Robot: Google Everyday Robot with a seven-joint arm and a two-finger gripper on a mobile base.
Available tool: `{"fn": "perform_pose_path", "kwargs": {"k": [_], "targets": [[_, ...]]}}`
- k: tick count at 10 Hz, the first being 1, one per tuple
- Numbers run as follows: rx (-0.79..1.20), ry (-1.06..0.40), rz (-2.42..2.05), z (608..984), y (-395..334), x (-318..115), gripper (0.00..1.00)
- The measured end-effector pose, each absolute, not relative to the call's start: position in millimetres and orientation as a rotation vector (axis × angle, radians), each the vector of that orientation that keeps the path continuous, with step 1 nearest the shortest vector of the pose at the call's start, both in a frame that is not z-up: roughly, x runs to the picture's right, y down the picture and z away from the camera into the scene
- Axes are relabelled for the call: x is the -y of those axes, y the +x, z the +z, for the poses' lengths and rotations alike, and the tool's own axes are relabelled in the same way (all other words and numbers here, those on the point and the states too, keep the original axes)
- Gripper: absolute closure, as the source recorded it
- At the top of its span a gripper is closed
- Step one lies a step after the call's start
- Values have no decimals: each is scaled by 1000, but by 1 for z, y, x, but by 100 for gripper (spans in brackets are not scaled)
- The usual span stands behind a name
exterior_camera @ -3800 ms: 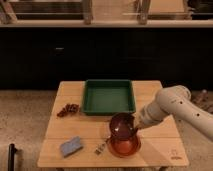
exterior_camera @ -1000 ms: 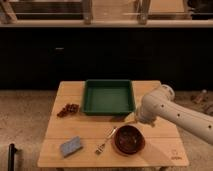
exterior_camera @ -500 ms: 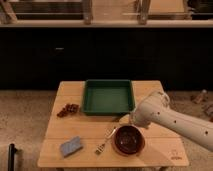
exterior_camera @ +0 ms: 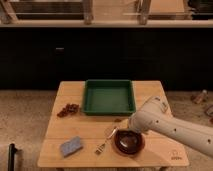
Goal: Stack bowls into tray
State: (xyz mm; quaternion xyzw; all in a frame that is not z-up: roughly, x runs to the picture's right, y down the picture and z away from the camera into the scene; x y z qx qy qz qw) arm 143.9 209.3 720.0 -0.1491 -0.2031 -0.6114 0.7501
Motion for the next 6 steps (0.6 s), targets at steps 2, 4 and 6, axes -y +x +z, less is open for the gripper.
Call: {"fn": "perform_pose_path", "kwargs": {"k": [2,4,6], "targets": [[449,-325,-1351,698,154,-230,20],[457,-318,-1357,692,162,-246,20],[467,-302,-1350,699,169,-256,20]]}}
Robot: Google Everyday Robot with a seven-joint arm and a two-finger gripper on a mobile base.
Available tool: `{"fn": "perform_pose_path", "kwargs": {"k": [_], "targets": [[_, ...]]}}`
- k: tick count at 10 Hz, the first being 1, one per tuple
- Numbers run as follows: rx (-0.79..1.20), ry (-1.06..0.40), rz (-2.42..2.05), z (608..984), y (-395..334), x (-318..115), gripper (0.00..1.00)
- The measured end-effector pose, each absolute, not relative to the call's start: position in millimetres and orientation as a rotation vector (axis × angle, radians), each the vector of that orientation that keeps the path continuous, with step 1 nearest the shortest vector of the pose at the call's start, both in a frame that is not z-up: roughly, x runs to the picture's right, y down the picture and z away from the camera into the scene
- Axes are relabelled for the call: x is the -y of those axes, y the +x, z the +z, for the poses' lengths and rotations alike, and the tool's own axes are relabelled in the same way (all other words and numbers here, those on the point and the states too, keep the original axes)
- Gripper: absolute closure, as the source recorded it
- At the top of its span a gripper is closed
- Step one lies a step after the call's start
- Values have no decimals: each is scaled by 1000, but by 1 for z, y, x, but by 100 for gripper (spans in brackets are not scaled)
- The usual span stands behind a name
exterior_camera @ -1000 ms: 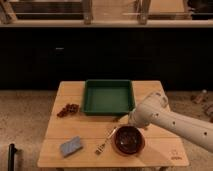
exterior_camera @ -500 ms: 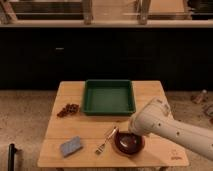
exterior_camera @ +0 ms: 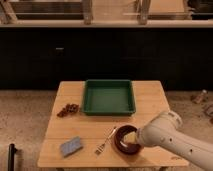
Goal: Stack bowls into tray
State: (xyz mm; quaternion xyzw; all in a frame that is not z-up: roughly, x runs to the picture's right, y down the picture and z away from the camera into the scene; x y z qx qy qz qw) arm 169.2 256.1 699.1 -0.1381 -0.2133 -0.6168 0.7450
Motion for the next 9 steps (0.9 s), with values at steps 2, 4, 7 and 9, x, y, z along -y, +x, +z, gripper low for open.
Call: {"fn": "perform_pose_path", "kwargs": {"k": [2,4,7,9], "targets": [[478,-290,-1343,711,175,-263,20],[488,-280,-1330,722,182,-265,20],[513,-270,-1315,738,186,-265,20],[544,-269,-1315,749,186,-266,20]]}}
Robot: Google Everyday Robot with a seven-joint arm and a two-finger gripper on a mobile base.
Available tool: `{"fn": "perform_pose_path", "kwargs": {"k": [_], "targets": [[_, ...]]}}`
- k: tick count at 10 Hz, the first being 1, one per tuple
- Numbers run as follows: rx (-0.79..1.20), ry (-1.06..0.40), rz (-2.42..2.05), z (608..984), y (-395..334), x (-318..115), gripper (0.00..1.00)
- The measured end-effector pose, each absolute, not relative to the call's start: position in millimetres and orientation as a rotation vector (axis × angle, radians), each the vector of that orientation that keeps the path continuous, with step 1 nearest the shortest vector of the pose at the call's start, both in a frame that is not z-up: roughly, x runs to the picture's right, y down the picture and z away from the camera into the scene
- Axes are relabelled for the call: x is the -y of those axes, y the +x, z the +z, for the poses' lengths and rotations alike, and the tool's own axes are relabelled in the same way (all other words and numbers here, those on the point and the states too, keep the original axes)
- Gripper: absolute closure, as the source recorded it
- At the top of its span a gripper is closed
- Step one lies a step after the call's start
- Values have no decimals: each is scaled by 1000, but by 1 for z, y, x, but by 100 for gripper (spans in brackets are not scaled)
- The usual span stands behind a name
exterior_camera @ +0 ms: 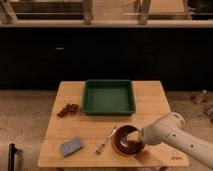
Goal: Stack bowls into tray
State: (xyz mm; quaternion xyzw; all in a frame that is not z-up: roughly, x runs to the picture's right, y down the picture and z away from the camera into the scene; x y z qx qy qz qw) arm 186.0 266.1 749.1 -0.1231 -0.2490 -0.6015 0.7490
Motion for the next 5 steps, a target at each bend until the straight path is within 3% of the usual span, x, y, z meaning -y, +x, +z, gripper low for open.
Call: {"fn": "perform_pose_path", "kwargs": {"k": [5], "targets": [[614,-272,-1352,770,184,-268,20]]}}
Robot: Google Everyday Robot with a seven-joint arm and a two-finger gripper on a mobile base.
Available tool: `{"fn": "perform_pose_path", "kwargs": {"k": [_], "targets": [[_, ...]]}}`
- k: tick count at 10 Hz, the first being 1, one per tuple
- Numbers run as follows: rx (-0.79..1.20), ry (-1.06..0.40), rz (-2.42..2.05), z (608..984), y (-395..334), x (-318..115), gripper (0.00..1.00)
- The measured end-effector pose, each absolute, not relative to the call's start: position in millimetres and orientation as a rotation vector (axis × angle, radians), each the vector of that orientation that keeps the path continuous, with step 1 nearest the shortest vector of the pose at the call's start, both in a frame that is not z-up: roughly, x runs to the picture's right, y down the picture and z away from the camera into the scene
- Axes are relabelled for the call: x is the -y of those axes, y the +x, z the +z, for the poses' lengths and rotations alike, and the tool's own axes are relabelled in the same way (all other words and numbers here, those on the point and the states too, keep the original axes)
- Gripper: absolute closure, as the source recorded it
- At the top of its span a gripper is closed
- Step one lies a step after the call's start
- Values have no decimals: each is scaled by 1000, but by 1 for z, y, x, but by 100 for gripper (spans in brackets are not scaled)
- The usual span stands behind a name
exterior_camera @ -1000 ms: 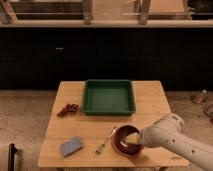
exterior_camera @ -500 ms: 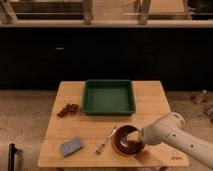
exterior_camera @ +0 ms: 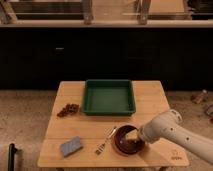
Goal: Stack bowls into tray
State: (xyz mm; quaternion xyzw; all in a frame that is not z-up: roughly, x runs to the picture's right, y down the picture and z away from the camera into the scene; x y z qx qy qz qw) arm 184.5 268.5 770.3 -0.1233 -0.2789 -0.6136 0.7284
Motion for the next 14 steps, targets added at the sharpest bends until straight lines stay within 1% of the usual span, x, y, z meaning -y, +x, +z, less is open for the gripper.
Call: {"fn": "perform_pose_path", "kwargs": {"k": [7,8,9,10,11,12,14], "targets": [[670,-229,-1381,793,187,-266,21],[674,-214,-1381,796,186,-267,28],[677,-203,-1379,797,184,-268,38],[677,-202,-1380,796,185,-267,56],[679,-202,-1380,795,184,-267,68],[681,-204,-1383,795,183,-267,79],[671,-192,-1352,797,182,-272,96]]}}
